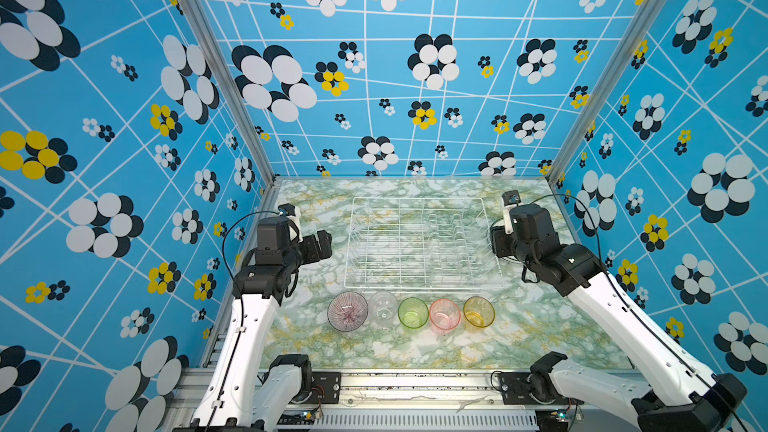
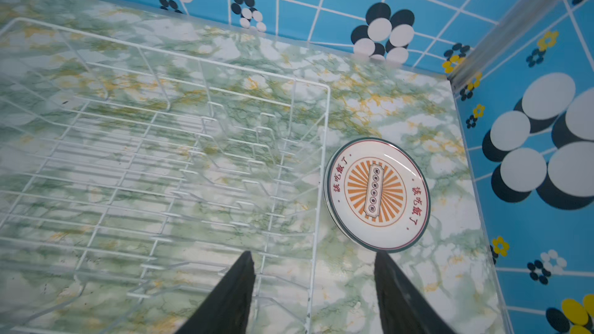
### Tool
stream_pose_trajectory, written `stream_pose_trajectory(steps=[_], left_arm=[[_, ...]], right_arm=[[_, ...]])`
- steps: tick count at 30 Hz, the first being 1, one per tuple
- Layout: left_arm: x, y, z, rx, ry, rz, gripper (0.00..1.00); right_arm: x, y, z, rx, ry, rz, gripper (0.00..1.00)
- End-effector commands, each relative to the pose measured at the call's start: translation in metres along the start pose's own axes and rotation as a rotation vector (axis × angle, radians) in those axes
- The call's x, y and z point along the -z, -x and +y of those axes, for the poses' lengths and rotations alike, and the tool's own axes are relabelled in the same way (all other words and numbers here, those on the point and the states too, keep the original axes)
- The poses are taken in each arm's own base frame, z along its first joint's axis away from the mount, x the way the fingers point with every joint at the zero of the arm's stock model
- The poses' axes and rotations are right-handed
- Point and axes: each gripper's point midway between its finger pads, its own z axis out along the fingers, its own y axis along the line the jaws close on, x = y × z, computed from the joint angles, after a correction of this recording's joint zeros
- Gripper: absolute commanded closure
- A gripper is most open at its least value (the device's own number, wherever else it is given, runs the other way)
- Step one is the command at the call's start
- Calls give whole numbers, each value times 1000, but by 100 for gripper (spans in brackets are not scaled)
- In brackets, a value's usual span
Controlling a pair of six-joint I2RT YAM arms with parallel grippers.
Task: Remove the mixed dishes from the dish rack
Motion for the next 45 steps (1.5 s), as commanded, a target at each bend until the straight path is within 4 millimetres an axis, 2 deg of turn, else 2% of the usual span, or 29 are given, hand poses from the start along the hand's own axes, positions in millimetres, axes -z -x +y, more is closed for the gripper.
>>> stream_pose_trajectory(steps=[1,5,14,18,20,23,26,29,31,34,37,38,40,45], left_arm=[[-7,18,4,5,13,-75,1],[-18,16,16,-20,60,-110,1],[-57,-16,55,-141,182,-186,1],[-83,-28,54,-223,118,-303,1],[-95,-32,61,-208,132,-336,1],[-117,-37,65,-202,129,-296,1],[-136,-32,60,-200,98,-239,1],[-148,-27,56,-245,81,-228,1],[-157,-31,58,-251,78,-219,1],[-155,-34,51,-271,43,-233,1],[-149,-46,48,-297,24,-285,1],[-147,-45,48,-310,21,-351,1],[-142,-50,49,-302,26,-341,1],[-150,-47,45,-315,14,-315,1]], right_arm=[[-8,2,-32,-176,-72,-53,38],[-8,-2,-64,-272,-134,-106,37],[-39,-23,-68,-280,-175,-101,36],[-46,-30,-74,-292,-215,-124,36],[-50,-34,-77,-298,-228,-127,34],[-57,-41,-82,-304,-245,-121,34],[-66,-48,-85,-304,-271,-129,34],[-76,-57,-89,-308,-298,-131,34],[-84,-64,-92,-304,-321,-122,34],[-96,-74,-99,-294,-363,-108,34],[-105,-81,-103,-295,-392,-120,34],[-108,-85,-115,-320,-421,-120,34],[-115,-91,-120,-339,-437,-127,34],[-139,-102,-119,-358,-412,-164,33]])
